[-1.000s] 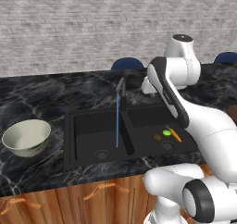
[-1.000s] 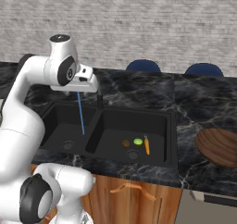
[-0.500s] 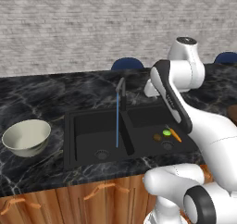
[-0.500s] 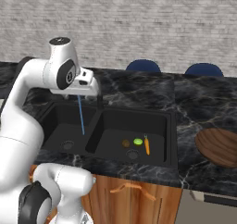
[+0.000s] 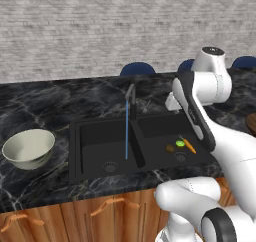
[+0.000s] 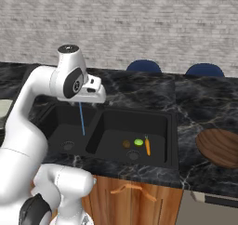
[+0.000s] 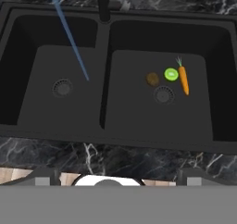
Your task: Pick the kiwis from the sink and place them in one bowl. Place the carrot in the other bowl. Then turn off the sink faucet.
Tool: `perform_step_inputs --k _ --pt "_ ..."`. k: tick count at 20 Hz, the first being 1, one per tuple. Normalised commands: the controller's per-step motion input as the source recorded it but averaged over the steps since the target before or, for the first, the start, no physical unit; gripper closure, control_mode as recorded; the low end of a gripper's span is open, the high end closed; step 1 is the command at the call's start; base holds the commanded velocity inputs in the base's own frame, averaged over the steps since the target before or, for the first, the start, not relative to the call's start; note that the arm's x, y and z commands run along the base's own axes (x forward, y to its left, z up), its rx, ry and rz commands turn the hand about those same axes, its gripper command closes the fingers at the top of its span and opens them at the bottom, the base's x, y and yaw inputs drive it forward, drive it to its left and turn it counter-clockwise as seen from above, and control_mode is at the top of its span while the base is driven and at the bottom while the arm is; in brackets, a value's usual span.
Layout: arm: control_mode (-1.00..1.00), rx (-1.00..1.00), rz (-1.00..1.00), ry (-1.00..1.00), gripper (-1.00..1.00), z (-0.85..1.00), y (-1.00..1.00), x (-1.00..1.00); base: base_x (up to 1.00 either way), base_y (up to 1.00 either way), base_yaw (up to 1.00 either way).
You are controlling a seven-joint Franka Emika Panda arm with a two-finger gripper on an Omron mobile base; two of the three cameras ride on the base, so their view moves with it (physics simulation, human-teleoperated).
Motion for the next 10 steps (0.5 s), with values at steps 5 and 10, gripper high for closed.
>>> perform_step_inputs --k 5,10 --pt "-1.0 0.0 0.0 0.0 -1.0 -0.16 -0.33 -0.09 0.0 0.0 0.0" --pt "-1.0 0.01 0.0 -0.03 -1.0 -0.22 -0.41 -0.1 0.0 0.0 0.0"
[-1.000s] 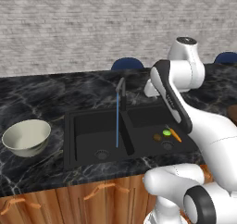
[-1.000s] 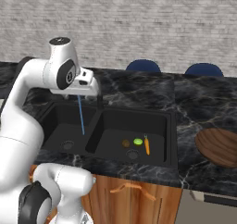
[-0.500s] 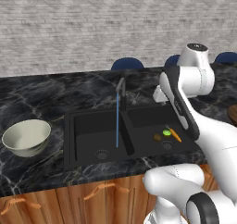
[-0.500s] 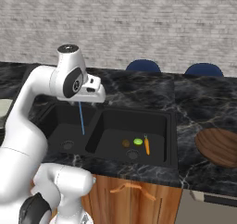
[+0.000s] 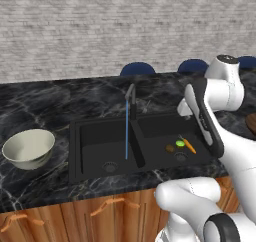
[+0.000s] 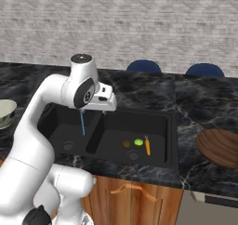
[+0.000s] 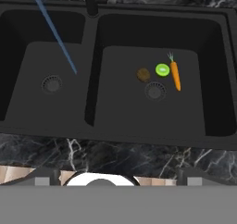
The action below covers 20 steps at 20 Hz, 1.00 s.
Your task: Pick the kiwis from the sink and place them in one bowl. Place the carrot in the other bowl. Then turn off the sink faucet.
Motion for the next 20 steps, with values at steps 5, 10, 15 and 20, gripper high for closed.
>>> perform_step_inputs --k 5,10,15,20 --pt "-1.0 0.0 0.0 -0.03 -1.0 -0.23 -0.4 -0.1 0.0 0.0 0.0" --pt "-1.0 0.0 0.0 -0.02 -1.0 -0.23 -0.37 -0.09 0.0 0.0 0.0" --pt "-1.0 0.0 0.0 -0.01 -1.0 -0.21 -0.33 -0.06 0.0 0.0 0.0" --pt "-1.0 0.0 0.0 -0.01 -1.0 -0.23 -0.25 -0.01 0.0 0.0 0.0"
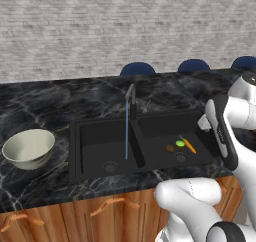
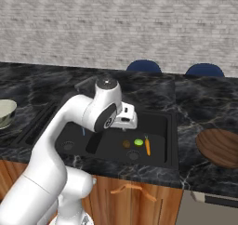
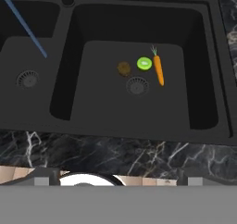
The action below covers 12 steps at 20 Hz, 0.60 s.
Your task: Pick the kiwis from the sink and place them in one bowl. Place the carrot in the other bowl. Then turn off the sink faucet.
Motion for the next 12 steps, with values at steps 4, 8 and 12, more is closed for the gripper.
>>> perform_step_inputs --k 4,8,12 --pt "-1.0 0.0 0.0 0.0 -1.0 -0.29 -0.11 0.0 0.0 0.0 0.0" --pt "-1.0 0.0 0.0 0.0 -1.0 -0.29 -0.01 0.0 0.0 0.0 0.0" --pt "-1.0 0.0 0.0 0.0 -1.0 -0.31 0.0 0.0 0.0 0.0 0.0"
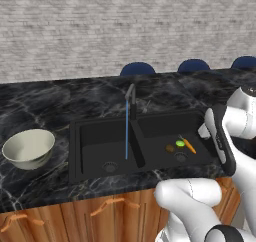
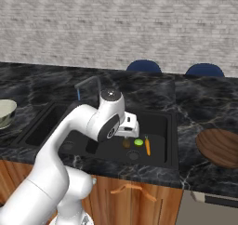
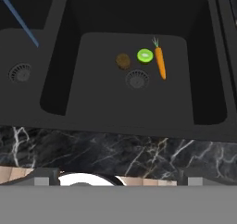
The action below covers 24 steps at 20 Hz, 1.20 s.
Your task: Pick the kiwis from the sink and place them in one bowl. Place the carrot in the other bowl. Then turn off the sink faucet.
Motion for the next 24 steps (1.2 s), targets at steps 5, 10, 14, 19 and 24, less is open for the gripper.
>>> perform_step_inputs --k 5,10,14,19,24 --pt "-1.0 0.0 0.0 0.0 -1.0 -0.32 0.0 0.0 0.0 0.0 0.0" --pt "-1.0 0.0 0.0 0.0 -1.0 -0.31 0.0 0.03 0.0 0.0 0.0" --pt "-1.0 0.0 0.0 0.0 -1.0 -0.28 0.0 0.13 0.0 0.0 0.0" --pt "-1.0 0.0 0.0 0.0 -1.0 -0.24 0.0 0.18 0.0 0.0 0.0" --pt "-1.0 0.0 0.0 0.0 -1.0 -0.21 0.0 0.2 0.0 0.0 0.0"
